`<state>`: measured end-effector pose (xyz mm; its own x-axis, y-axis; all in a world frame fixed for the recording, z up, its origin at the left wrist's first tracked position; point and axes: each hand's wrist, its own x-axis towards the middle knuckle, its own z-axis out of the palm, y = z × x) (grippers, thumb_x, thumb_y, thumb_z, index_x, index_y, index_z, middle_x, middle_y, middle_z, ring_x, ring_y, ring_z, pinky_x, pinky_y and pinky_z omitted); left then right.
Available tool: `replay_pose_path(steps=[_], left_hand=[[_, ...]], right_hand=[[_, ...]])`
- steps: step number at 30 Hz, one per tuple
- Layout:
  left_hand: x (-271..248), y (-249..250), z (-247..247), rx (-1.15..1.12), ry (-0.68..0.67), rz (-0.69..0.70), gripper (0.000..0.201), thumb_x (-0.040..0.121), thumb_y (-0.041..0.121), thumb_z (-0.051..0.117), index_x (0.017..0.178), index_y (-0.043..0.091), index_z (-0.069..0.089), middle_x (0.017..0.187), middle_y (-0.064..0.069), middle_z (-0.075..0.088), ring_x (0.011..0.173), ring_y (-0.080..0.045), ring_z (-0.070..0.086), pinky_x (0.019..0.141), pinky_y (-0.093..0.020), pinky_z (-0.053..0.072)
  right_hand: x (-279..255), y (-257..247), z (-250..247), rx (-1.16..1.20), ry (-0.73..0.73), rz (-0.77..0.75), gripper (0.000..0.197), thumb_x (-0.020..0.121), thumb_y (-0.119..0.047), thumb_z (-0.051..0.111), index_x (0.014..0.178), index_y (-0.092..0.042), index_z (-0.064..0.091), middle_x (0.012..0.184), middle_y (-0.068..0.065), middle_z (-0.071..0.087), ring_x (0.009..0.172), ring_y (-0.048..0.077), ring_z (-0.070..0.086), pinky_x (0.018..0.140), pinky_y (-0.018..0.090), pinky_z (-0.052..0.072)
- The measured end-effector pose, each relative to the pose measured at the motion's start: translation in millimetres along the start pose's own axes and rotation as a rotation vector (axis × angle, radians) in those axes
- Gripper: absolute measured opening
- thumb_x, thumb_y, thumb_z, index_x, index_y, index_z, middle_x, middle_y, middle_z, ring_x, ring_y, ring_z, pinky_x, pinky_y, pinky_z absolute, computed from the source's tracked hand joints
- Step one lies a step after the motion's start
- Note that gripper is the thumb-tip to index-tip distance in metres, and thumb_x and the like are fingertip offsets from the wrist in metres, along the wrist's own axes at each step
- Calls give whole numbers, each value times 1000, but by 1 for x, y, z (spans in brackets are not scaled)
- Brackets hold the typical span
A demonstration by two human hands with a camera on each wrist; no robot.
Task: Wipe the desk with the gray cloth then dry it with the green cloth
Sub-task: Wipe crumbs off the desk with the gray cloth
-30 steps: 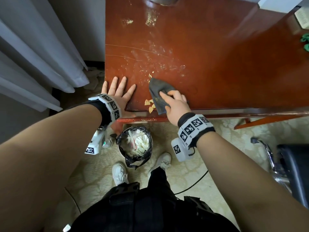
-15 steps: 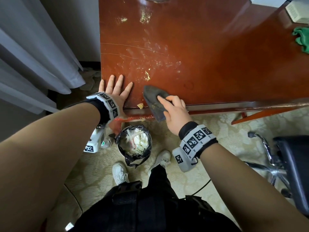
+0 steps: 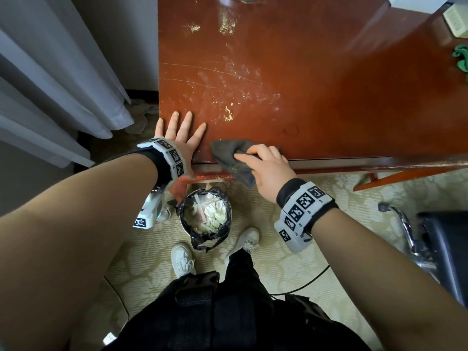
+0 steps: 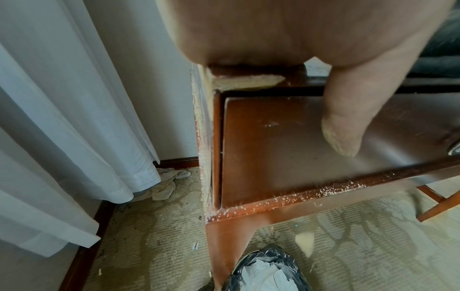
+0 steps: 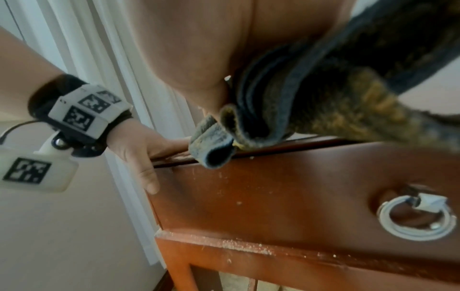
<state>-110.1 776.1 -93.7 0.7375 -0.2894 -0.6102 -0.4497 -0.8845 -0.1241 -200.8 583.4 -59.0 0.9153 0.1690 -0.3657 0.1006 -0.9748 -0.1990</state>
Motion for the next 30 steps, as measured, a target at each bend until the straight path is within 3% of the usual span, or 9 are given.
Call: replay_pose_path(steps=[5, 8, 10, 12, 14, 19, 22, 26, 30], left_hand=[[-3, -1, -3, -7, -10, 6, 126, 67, 71, 63, 141, 30, -31, 150, -7, -35, 140, -33, -25, 113, -53, -9], [-5, -1, -1, -57, 29, 30, 114, 66, 86, 36, 143, 31, -27, 152, -6, -31, 141, -31, -23, 115, -53, -9], [-5, -1, 0, -99, 52, 24, 98, 73, 83, 22, 144, 33, -22, 153, -4, -28, 142, -29, -22, 115, -52, -9], [-5, 1, 0, -120, 77, 1, 76, 87, 70, 16, 146, 35, -18, 154, -1, -25, 143, -27, -21, 116, -50, -8], [-3, 3, 0, -131, 94, -19, 65, 94, 59, 15, 146, 35, -16, 155, 0, -23, 143, -26, -19, 116, -49, -8], [-5, 4, 0, -132, 87, -20, 62, 96, 54, 16, 146, 35, -16, 155, 0, -23, 143, -26, -19, 114, -47, -9], [-6, 5, -4, -137, 76, -26, 61, 97, 53, 15, 146, 35, -16, 155, 0, -23, 143, -25, -19, 115, -47, -9], [-7, 6, -6, -138, 61, -30, 61, 97, 54, 15, 146, 35, -16, 155, 0, -24, 143, -25, -19, 115, -47, -9], [-6, 7, -6, -156, 55, -48, 62, 96, 54, 16, 146, 37, -16, 155, 1, -24, 143, -24, -19, 116, -47, -9]], right_hand=[[1, 25, -22, 228, 260, 215, 55, 92, 0, 37, 143, -21, 35, 140, 7, 33, 125, 29, 30, 107, 39, 30], [21, 66, -35, 275, 385, 510, 51, 95, -7, 37, 144, -20, 31, 143, 11, 29, 129, 31, 28, 109, 37, 26], [39, 89, -36, 335, 330, 728, 49, 97, -12, 37, 144, -21, 31, 144, 11, 28, 131, 31, 28, 109, 37, 26], [50, 94, -29, 294, 214, 805, 49, 97, -17, 39, 145, -25, 30, 146, 9, 26, 131, 31, 27, 109, 39, 27], [54, 79, -19, 166, 154, 656, 53, 95, -16, 41, 145, -29, 27, 148, 6, 23, 130, 31, 27, 108, 41, 31], [20, 20, 1, 96, -39, -7, 59, 91, -6, 42, 144, -29, 31, 145, 3, 28, 128, 26, 28, 104, 34, 34], [10, 29, -14, 190, -53, -120, 54, 92, -8, 42, 144, -24, 34, 141, 4, 35, 129, 24, 31, 107, 31, 31], [40, 84, -54, 283, 312, 252, 54, 92, -8, 44, 143, -20, 35, 142, 10, 32, 129, 29, 33, 109, 33, 28], [79, 134, -59, 216, 138, 799, 55, 96, -16, 41, 147, -27, 25, 147, 6, 22, 132, 31, 26, 110, 44, 29]])
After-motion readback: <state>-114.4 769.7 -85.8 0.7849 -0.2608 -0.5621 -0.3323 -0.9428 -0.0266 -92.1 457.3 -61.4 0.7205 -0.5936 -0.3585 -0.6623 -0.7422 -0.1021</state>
